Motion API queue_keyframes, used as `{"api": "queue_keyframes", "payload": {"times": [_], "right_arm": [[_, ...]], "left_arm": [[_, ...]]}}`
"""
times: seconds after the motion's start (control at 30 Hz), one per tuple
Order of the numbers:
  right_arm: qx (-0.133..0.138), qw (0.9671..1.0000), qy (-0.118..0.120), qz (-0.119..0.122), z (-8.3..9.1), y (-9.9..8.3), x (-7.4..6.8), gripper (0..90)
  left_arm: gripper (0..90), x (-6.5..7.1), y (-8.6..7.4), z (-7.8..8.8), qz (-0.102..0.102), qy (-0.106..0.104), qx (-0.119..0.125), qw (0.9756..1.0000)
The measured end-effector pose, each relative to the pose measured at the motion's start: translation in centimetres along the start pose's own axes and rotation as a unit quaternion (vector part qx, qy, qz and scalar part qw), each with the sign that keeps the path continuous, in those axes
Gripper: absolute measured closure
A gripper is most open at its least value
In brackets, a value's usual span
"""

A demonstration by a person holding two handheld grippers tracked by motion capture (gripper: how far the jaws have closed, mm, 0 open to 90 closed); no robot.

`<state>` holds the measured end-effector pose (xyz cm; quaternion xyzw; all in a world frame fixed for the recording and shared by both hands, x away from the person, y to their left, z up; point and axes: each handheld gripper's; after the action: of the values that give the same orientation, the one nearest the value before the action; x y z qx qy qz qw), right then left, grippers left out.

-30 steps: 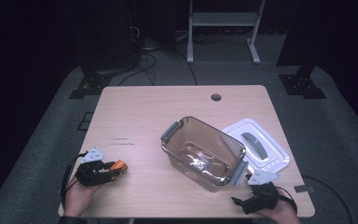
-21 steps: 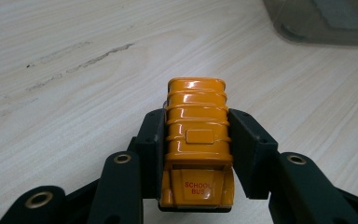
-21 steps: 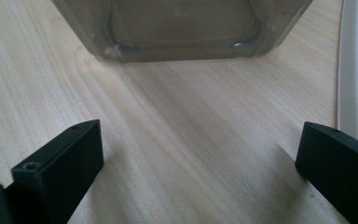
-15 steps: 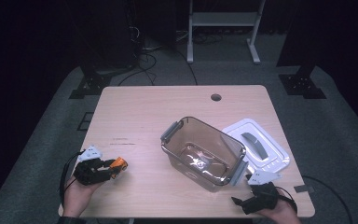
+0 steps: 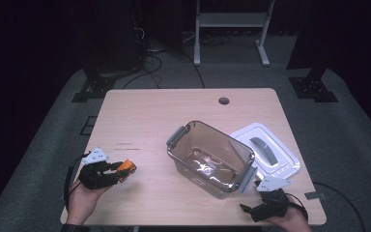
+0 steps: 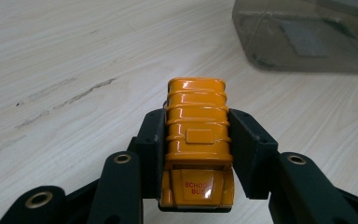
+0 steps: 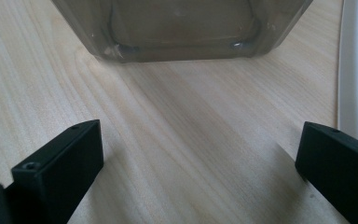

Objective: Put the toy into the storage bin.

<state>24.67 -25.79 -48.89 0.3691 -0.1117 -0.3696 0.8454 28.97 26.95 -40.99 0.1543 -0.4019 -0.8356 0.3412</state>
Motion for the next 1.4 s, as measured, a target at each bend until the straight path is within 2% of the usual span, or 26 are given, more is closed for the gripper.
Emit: {"api": "queue_keyframes", "payload": {"times": [0.27, 0.7, 1.4], "right_arm": [[0.000, 1.0000, 0.000, 0.000, 0.0, 0.0, 0.0, 0.0], [0.000, 1.0000, 0.000, 0.000, 0.0, 0.0, 0.0, 0.0], [0.000, 1.0000, 0.000, 0.000, 0.0, 0.0, 0.0, 0.0]], "left_arm": [[58.5, 0.7, 1.3, 0.5, -0.011, -0.009, 0.009, 0.9999], [58.4, 1.6, 3.3, 1.2, -0.017, -0.025, 0.031, 0.9991], [58.4, 3.1, 6.5, 0.9, -0.036, -0.047, 0.055, 0.9968]]}}
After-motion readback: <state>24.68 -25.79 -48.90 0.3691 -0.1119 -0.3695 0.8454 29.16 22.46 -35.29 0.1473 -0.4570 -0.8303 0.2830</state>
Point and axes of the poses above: each handheld gripper's, and its own axes: z roughly backward along the jaws, y roughly out of its top, x roughly to its right, and after that the axes turned 6 degrees about -z, right-handed
